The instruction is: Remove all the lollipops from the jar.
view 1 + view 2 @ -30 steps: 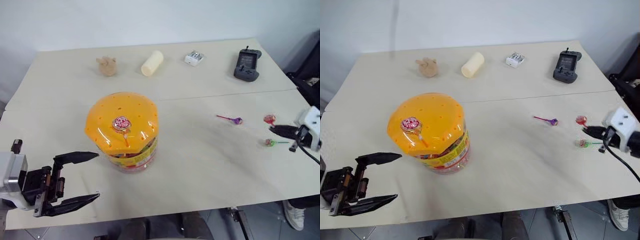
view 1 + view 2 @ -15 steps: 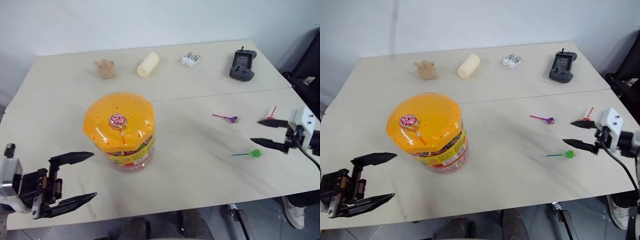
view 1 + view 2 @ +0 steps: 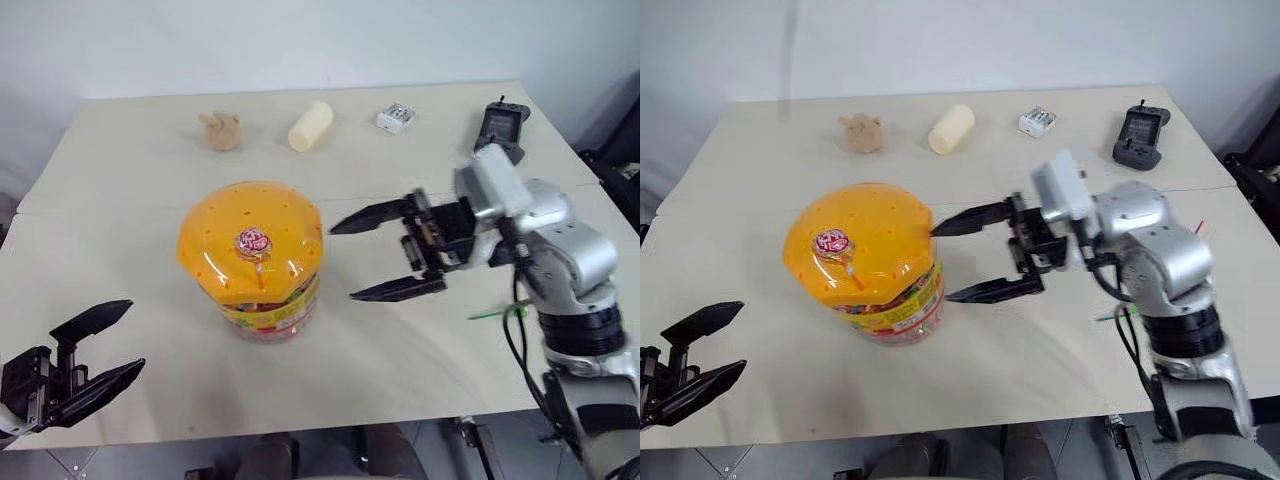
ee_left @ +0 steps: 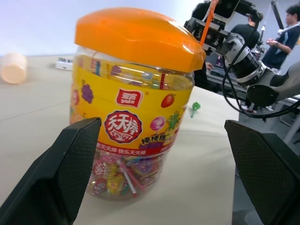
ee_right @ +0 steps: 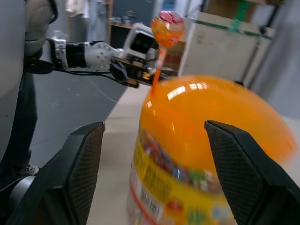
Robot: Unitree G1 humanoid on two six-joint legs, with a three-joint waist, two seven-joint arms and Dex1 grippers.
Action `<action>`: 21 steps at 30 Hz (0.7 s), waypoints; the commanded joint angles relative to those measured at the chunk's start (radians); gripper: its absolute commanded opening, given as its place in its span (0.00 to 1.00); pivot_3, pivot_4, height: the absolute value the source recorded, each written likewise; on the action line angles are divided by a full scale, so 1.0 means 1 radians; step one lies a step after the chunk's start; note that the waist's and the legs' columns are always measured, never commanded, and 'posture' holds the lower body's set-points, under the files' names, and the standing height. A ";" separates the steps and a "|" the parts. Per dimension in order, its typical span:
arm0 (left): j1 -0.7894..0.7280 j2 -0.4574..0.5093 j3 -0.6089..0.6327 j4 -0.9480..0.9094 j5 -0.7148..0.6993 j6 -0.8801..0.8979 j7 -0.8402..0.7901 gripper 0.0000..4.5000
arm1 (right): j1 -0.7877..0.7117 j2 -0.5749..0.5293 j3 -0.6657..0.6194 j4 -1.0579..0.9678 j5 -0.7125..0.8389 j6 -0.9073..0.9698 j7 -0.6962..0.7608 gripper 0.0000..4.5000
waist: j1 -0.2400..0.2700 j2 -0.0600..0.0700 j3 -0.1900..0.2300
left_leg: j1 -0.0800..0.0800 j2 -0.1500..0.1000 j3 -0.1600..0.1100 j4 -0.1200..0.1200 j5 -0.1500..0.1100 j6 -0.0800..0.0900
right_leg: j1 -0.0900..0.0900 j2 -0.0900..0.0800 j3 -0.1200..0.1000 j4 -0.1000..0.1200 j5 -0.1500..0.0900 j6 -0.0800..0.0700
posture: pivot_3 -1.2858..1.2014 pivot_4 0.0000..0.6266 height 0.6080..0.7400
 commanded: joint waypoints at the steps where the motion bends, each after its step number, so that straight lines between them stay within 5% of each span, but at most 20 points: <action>1: -0.020 0.003 0.013 -0.013 -0.020 -0.006 0.019 1.00 | -0.050 0.063 0.053 -0.007 -0.043 -0.022 -0.017 0.79 | 0.002 0.000 0.000 | 0.000 0.000 -0.001 0.000 0.000 0.000 | 0.000 0.000 -0.001 0.000 0.000 0.000 | 0.52 0.24 1.00; 10: -0.066 0.018 0.008 -0.005 -0.009 0.003 0.041 1.00 | -0.167 0.184 0.132 0.027 -0.094 0.074 -0.081 0.79 | -0.007 0.000 0.000 | -0.001 0.001 -0.001 0.000 0.000 -0.001 | -0.002 -0.001 -0.006 0.005 -0.001 -0.002 | 0.52 0.24 1.00; 13: -0.076 0.020 0.009 -0.010 -0.016 0.009 0.048 1.00 | -0.178 0.196 0.136 0.034 -0.095 0.091 -0.073 0.66 | -0.010 0.000 0.000 | -0.001 0.001 -0.001 0.000 0.000 -0.001 | -0.002 -0.001 -0.006 0.005 -0.001 -0.003 | 0.52 0.24 1.00; 21: -0.084 0.030 0.010 -0.027 -0.031 0.028 0.058 1.00 | -0.185 0.226 0.126 0.051 -0.086 0.098 -0.058 0.06 | -0.026 0.000 0.000 | -0.001 0.001 -0.001 0.000 0.000 -0.001 | -0.003 -0.001 -0.006 0.006 -0.001 -0.003 | 0.52 0.24 1.00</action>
